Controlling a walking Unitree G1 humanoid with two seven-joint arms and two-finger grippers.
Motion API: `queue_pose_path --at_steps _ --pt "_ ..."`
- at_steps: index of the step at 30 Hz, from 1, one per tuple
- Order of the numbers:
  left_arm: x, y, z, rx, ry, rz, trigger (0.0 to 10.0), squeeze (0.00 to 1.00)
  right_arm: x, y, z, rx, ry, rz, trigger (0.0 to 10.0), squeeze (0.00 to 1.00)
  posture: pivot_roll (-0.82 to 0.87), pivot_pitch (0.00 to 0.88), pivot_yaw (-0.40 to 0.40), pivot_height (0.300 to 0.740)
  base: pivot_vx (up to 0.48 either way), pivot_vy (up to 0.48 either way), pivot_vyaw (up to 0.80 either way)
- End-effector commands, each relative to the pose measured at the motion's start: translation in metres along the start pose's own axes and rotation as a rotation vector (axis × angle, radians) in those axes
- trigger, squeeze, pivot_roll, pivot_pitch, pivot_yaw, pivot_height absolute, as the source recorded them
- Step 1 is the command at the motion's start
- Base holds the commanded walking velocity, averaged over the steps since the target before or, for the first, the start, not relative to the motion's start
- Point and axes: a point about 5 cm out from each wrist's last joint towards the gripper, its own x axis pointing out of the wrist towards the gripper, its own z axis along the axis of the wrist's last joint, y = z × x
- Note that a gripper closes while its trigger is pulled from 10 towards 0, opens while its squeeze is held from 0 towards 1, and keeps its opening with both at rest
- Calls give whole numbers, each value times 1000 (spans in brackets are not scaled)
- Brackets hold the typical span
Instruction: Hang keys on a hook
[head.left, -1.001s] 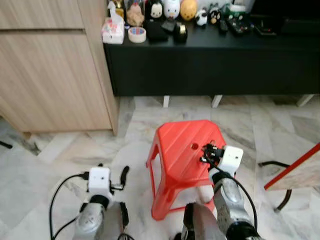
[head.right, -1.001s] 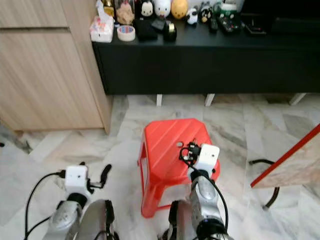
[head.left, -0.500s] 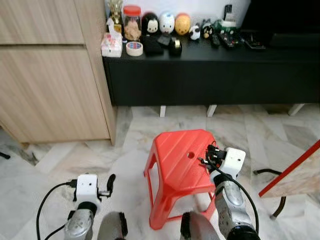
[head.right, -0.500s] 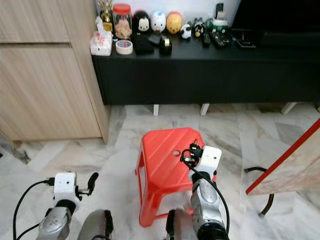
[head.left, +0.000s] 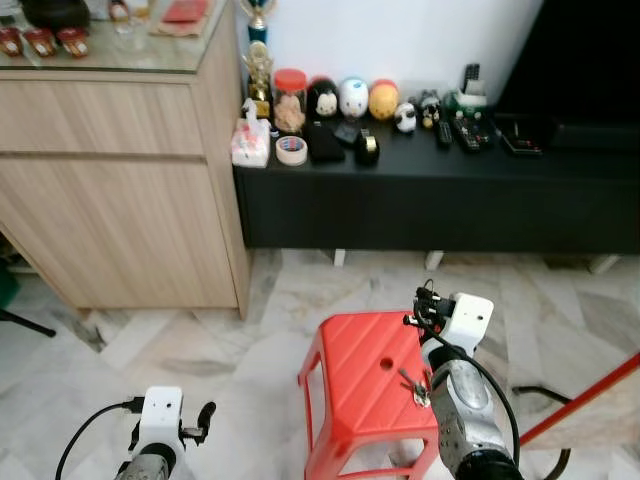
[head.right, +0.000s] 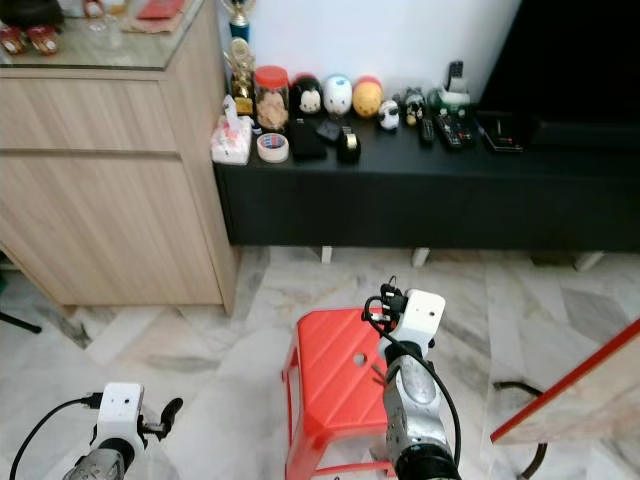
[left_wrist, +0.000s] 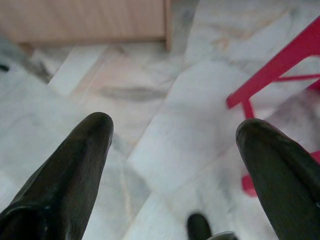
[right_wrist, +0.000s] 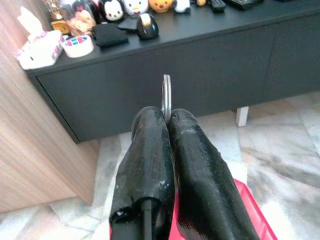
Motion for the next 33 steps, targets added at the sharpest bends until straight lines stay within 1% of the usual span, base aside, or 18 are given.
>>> queue_pose_path --at_steps 1,3,4,5,6,8,11,14,17,19,21,24,26,28,31,33 --pt "-7 5 -20 20 103 25 10000 0 -2 -4 0 7 -5 -15 10000 0 96 0 -98 740 0 0 0" --pt "-13 9 -32 27 162 36 10000 0 -2 -4 -1 7 -4 -15 10000 0 91 0 -94 740 0 0 0" --pt "-13 9 -32 27 162 36 10000 0 -2 -4 -1 7 -4 -15 10000 0 91 0 -94 740 0 0 0" --pt "-19 12 -46 40 231 40 10000 0 -3 -4 -1 10 -3 -17 10000 0 92 0 -94 740 0 0 0" --pt "-19 12 -46 40 231 40 10000 0 -3 -4 -1 10 -3 -17 10000 0 92 0 -94 740 0 0 0" --pt "-27 13 -58 52 295 56 10000 0 -5 -6 -5 16 11 -24 10000 0 90 0 -101 740 0 0 0" --pt "-27 11 -59 28 291 73 10000 0 -10 -11 -13 5 52 -50 10000 0 89 0 -107 740 0 0 0" --pt "-24 7 -55 7 273 78 10000 0 -13 -15 -16 9 54 -55 10000 0 93 0 -109 740 0 0 0" --pt "-21 2 -53 13 270 62 10000 0 -16 -18 -19 -9 60 -62 10000 0 94 0 -110 740 0 0 0" --pt "-20 -3 -52 21 266 50 10000 0 -21 -20 -20 -18 42 -83 10000 0 94 0 -110 740 0 0 0" --pt "-19 -5 -50 19 259 47 10000 0 -28 -20 -18 -82 6 -66 10000 0 87 0 -112 740 0 0 0" --pt "-18 -8 -49 21 250 33 10000 0 -36 -22 -17 -103 -26 -61 10000 0 89 0 -112 740 0 0 0" --pt "-18 -8 -50 12 252 41 10000 0 -44 -24 -17 -144 -43 -48 10000 0 88 0 -108 740 0 0 0" --pt "-19 -8 -51 10 253 41 10000 0 -47 -25 -18 -166 -41 -40 10000 0 88 0 -108 740 0 0 0" --pt "-21 -7 -53 11 260 42 10000 0 -52 -29 -23 -172 -22 -55 10000 0 85 0 -106 740 0 0 0" --pt "-22 -7 -56 6 270 44 10000 0 -52 -31 -23 -176 -17 -63 10000 0 88 0 -105 740 0 0 0"
